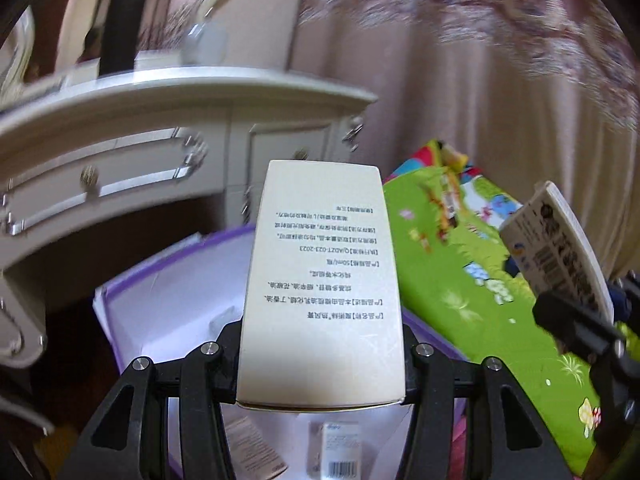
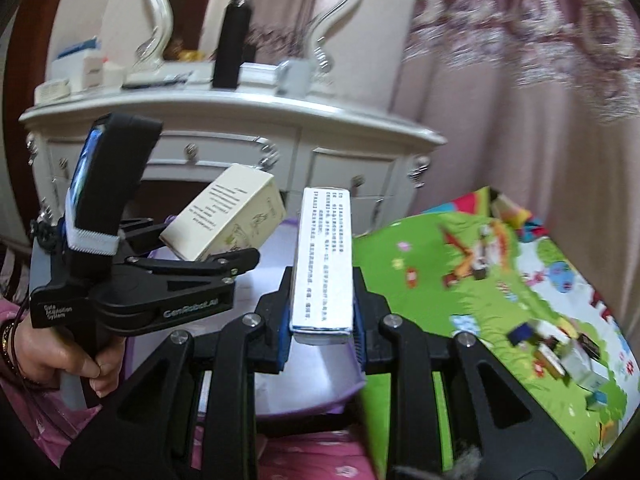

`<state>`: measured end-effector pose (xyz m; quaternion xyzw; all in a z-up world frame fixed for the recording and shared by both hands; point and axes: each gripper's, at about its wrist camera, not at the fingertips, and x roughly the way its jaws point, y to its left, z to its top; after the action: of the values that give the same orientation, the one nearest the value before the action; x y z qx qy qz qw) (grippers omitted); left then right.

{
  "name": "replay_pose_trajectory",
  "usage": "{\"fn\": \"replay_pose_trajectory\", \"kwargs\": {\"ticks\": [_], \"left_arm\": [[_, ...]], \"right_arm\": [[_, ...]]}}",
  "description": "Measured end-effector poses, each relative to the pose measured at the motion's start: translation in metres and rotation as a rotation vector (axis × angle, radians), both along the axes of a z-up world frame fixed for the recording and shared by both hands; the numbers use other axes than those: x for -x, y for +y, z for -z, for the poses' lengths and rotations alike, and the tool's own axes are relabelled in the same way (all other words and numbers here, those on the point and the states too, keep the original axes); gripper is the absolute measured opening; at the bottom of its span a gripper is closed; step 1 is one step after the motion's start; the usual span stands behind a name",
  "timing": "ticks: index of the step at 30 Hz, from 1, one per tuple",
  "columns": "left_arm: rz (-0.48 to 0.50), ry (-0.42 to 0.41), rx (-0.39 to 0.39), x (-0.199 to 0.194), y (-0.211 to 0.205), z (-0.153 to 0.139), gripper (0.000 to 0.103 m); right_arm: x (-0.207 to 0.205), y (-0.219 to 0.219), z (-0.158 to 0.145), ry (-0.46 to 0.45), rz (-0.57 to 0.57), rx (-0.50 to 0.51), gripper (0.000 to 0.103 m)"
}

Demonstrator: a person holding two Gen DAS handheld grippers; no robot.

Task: Organize rigid objects
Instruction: 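Lift both held boxes off the mat and carry them over the bin, then open both tools to drop the boxes into the bin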

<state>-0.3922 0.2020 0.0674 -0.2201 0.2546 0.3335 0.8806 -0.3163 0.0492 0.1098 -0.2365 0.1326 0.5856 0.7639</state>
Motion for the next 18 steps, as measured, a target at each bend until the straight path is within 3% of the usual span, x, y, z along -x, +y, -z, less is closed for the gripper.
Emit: {"fn": "replay_pose_trajectory", "kwargs": {"ticks": [8,13,16,18], "left_arm": [[-0.122,0.087,0.257,0.016,0.04,0.046,0.052],[-0.173,0.14,0.33,0.019,0.046,0.063,0.053],[-0.22,0.176,0.383,0.022,0.051,0.07,0.057],[-0.242,0.185,0.378,0.024,0.051,0.069,0.073]], "right_arm": [[0.005,0.04,0.036,0.092,-0.082,0.172,0.029],[0.003,0.055,0.056,0.161,-0.117,0.243,0.029],[0.004,0.06,0.066,0.206,-0.144,0.265,0.03],[0.005,0.057,0.067,0.217,-0.145,0.263,0.036]]}}
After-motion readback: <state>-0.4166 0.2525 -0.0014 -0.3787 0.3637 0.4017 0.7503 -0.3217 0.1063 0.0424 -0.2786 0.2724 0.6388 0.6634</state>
